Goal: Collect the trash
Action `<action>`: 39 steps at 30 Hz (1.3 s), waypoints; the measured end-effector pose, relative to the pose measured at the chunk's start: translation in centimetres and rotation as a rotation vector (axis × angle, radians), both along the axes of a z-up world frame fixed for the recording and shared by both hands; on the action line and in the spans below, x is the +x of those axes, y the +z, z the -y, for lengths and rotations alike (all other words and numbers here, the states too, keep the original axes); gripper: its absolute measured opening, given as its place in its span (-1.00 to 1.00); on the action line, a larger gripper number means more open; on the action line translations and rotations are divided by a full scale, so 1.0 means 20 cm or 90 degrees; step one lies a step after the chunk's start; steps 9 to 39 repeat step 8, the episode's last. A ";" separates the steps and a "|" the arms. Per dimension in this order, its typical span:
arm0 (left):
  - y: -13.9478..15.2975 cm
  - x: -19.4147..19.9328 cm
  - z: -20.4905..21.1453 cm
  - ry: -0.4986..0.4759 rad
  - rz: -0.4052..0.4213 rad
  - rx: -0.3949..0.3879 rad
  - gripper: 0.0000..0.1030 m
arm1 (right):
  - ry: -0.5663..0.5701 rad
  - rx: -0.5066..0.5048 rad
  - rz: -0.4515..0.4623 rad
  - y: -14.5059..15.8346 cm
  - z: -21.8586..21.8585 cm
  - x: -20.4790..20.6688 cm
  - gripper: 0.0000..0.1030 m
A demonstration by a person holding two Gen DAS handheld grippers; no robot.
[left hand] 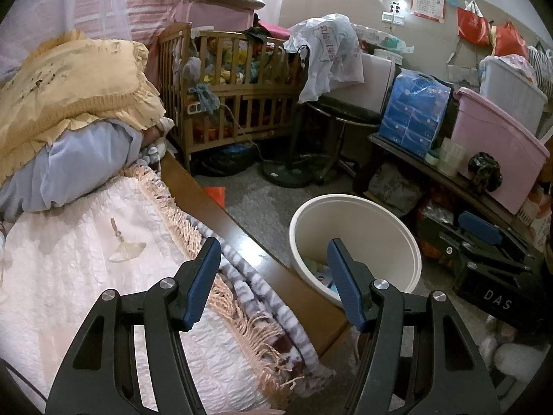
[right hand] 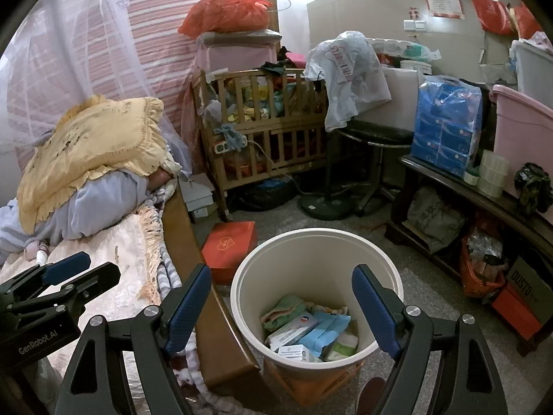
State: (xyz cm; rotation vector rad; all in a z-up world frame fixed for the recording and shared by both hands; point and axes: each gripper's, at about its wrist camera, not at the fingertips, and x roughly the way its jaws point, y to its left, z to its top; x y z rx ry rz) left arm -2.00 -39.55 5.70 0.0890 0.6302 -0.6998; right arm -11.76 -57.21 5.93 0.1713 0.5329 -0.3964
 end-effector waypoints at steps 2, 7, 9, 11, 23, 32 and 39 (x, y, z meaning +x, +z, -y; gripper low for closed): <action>-0.01 0.01 -0.01 0.000 -0.004 -0.003 0.22 | 0.004 -0.001 -0.003 -0.02 0.00 0.00 0.58; -0.02 0.04 -0.08 0.001 -0.026 -0.015 0.22 | 0.015 -0.004 -0.010 -0.04 -0.02 0.01 0.58; -0.01 0.06 -0.11 0.004 -0.030 -0.016 0.22 | 0.019 -0.004 -0.011 -0.04 -0.03 0.02 0.58; -0.01 0.06 -0.11 0.004 -0.030 -0.016 0.22 | 0.019 -0.004 -0.011 -0.04 -0.03 0.02 0.58; -0.01 0.06 -0.11 0.004 -0.030 -0.016 0.22 | 0.019 -0.004 -0.011 -0.04 -0.03 0.02 0.58; -0.01 0.06 -0.11 0.004 -0.030 -0.016 0.22 | 0.019 -0.004 -0.011 -0.04 -0.03 0.02 0.58; -0.01 0.06 -0.11 0.004 -0.030 -0.016 0.22 | 0.019 -0.004 -0.011 -0.04 -0.03 0.02 0.58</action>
